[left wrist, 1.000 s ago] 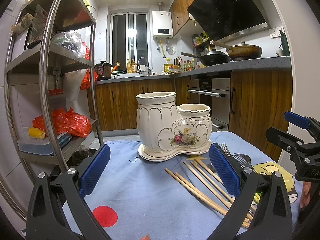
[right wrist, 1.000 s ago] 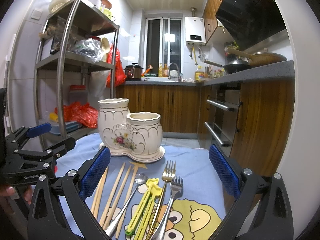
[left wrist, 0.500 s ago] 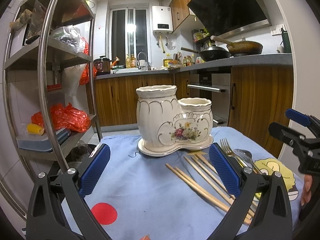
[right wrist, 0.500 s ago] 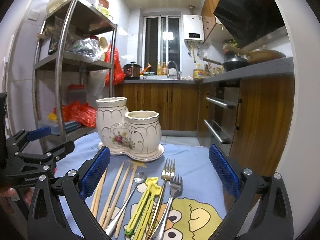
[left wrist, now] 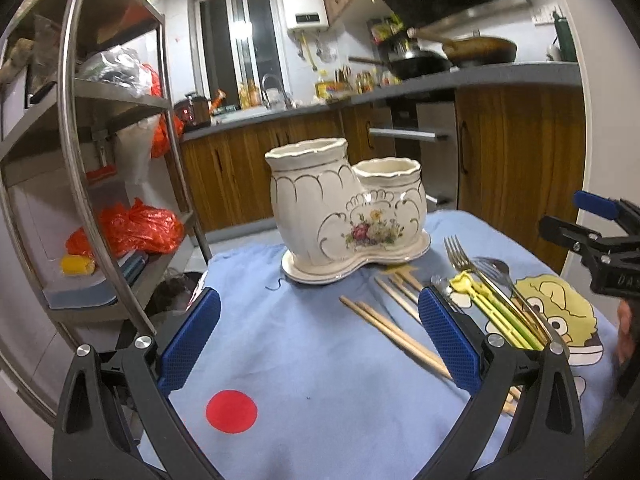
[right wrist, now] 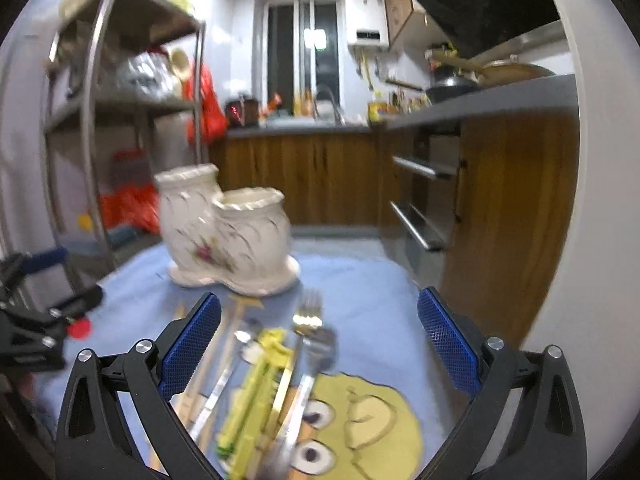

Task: Organize utensils
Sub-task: 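Grasp a wooden chopstick with the left tool while the right tool grasps the silver fork, then insert the chopstick in the large compartment with left tool while right drops fork in small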

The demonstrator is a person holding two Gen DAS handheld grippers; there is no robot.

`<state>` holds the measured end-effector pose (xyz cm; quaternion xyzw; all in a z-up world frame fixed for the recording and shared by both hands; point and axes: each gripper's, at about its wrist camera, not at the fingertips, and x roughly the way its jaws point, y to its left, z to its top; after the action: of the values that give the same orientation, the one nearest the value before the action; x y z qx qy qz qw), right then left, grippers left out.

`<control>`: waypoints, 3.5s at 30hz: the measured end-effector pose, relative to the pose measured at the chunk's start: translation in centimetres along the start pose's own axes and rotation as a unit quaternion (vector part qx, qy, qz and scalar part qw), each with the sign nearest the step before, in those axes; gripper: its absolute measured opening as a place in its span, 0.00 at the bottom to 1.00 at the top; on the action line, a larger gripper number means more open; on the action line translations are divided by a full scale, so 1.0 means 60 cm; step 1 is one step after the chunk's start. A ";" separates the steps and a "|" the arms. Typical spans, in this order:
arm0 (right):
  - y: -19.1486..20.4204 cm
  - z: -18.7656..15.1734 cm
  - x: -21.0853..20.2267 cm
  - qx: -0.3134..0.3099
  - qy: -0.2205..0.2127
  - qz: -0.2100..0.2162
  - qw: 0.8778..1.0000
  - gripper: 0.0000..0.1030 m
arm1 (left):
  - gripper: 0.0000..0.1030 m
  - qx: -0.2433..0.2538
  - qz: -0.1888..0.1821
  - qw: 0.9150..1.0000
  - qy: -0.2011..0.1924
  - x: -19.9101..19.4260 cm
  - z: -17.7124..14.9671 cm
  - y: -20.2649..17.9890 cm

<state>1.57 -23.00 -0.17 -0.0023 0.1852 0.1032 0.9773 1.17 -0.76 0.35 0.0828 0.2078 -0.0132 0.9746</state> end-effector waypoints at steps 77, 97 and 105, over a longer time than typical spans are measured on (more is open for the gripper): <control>-0.018 0.022 0.077 -0.021 0.131 0.113 0.985 0.04 | 0.05 0.019 -0.106 0.967 0.231 0.128 -0.013 -0.010; 0.034 0.236 0.068 -0.038 -0.036 0.116 0.992 0.03 | 0.05 -0.094 -0.155 0.979 -0.090 0.054 0.227 0.123; 0.038 0.298 0.127 -0.014 -0.070 0.105 0.992 0.03 | 0.05 -0.135 -0.164 0.967 -0.143 0.140 0.305 0.121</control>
<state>14.51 -18.48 13.77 0.0108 0.1142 0.2077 0.9714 16.66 3.43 14.55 -0.0875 0.0764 -0.1566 0.9808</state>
